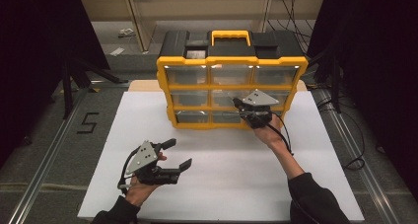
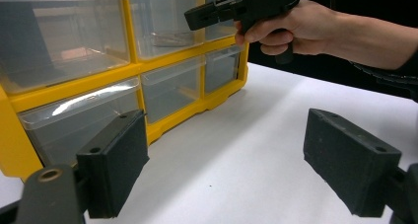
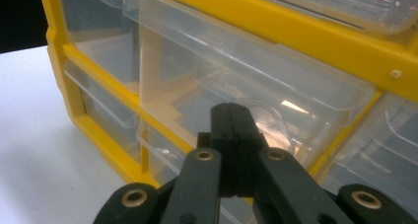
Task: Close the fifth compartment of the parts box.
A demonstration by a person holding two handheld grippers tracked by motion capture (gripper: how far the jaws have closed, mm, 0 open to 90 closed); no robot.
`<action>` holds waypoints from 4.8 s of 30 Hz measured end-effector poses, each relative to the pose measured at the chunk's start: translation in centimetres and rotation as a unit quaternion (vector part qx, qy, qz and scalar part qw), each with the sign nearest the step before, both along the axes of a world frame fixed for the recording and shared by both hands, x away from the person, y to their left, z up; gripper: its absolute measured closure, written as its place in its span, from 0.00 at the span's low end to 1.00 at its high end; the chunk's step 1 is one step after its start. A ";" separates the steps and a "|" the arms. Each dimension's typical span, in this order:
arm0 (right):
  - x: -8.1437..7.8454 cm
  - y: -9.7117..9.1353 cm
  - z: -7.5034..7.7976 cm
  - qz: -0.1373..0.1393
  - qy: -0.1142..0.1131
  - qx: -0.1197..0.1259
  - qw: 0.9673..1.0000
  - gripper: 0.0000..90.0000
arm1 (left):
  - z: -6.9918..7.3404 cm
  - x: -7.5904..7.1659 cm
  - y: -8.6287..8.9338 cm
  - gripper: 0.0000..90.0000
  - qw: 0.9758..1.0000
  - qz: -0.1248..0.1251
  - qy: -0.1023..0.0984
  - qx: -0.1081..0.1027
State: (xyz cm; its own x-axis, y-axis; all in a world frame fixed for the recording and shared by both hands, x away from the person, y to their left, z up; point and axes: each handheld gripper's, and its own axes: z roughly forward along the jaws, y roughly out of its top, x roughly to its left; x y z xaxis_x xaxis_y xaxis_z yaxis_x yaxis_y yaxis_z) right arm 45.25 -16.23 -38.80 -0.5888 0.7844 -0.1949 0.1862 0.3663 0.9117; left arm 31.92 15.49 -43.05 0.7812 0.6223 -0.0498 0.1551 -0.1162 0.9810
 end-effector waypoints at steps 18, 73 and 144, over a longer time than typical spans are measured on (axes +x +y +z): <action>0.3 0.3 -0.3 -0.005 0.000 0.001 1.000 1.00 | 0.0 0.0 0.0 0.19 1.000 0.000 -0.001 -0.001; -0.9 0.1 0.3 0.018 0.003 0.028 0.999 0.93 | 0.1 -0.1 0.2 0.19 1.000 0.001 -0.002 -0.002; -8.3 0.8 3.4 0.110 0.011 0.111 0.988 0.22 | 0.1 -0.2 0.2 0.19 1.000 0.002 -0.003 0.000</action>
State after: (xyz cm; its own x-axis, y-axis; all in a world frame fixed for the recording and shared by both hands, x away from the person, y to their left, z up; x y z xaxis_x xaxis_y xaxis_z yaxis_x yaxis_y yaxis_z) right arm 36.92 -15.46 -35.40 -0.7525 0.6584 -0.0172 0.1457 0.1918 0.9706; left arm 31.76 15.68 -42.92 0.7788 0.6256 -0.0457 0.1500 -0.1150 0.9820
